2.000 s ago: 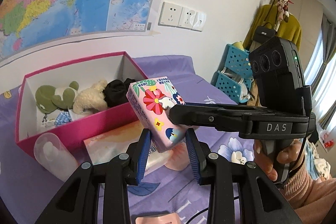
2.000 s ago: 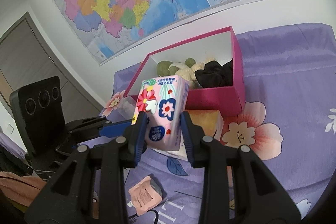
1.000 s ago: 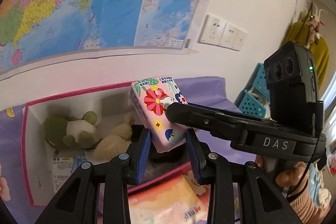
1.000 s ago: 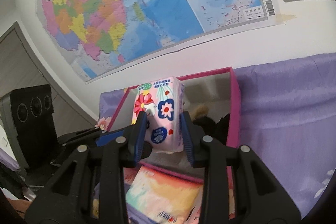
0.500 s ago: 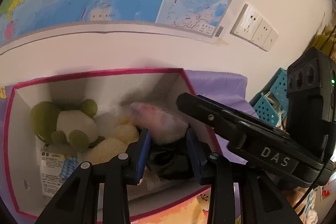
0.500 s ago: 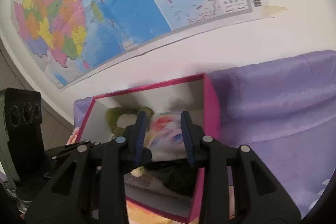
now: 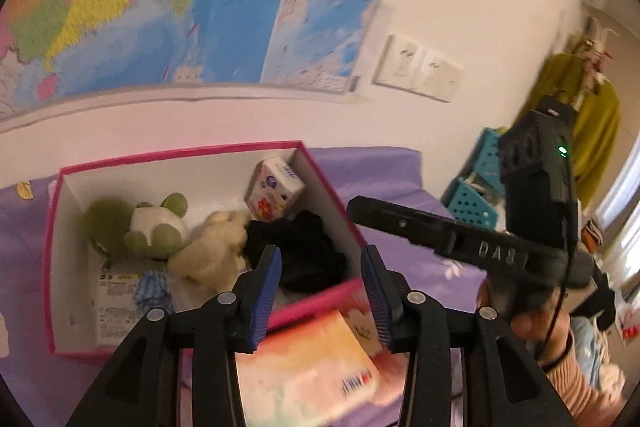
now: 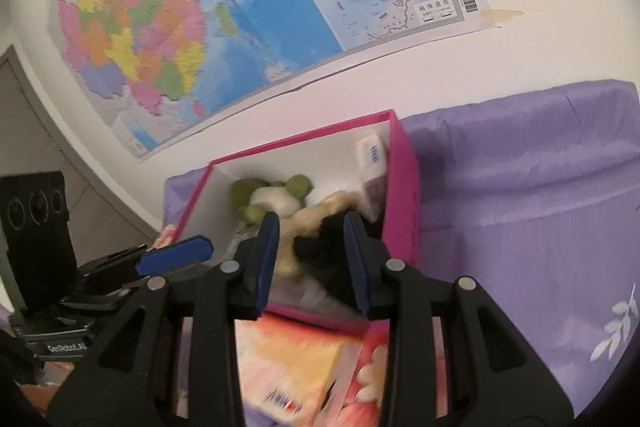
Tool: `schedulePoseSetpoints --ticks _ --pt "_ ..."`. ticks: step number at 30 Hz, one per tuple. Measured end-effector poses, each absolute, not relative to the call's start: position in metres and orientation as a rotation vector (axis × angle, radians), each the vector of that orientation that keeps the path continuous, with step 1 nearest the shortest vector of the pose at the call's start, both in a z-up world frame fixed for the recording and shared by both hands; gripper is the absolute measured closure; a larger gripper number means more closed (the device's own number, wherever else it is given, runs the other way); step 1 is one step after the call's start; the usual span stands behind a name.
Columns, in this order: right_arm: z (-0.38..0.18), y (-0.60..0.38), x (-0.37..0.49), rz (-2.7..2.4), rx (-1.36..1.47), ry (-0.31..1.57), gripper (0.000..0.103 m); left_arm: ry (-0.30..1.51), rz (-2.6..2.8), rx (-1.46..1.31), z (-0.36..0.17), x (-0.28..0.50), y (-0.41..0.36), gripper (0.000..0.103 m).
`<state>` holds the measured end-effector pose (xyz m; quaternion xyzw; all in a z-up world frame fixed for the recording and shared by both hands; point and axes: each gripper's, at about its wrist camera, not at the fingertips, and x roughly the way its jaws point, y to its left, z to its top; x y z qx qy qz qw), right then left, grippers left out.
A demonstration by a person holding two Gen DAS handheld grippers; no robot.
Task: Organize soft objects
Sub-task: 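Move the left gripper back to the peach spout pouch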
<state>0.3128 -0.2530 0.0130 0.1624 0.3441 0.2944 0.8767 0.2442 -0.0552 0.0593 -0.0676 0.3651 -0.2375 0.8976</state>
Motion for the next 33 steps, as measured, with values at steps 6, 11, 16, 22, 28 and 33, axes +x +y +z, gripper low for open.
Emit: schedulePoseSetpoints --ticks 6,11,16,22,28,33 --pt "0.028 -0.264 0.27 0.702 0.345 0.69 0.067 0.722 -0.557 -0.114 0.064 0.19 -0.039 0.058" --pt "0.035 -0.265 0.227 0.78 0.286 0.687 0.067 0.748 -0.571 -0.11 0.051 0.147 -0.025 0.057" --pt "0.028 -0.267 0.19 0.833 0.245 0.712 0.067 0.848 -0.589 -0.15 0.016 0.11 -0.013 0.057" --pt "0.003 -0.25 0.158 0.882 0.173 0.799 0.067 0.976 -0.594 -0.195 -0.029 0.083 -0.01 0.057" --pt "-0.035 -0.208 0.144 0.935 0.069 0.929 0.067 1.024 -0.577 -0.184 -0.043 0.065 -0.008 0.057" --pt "-0.068 -0.178 0.145 0.958 0.011 1.027 0.067 1.057 -0.566 -0.174 -0.051 0.056 -0.008 0.057"
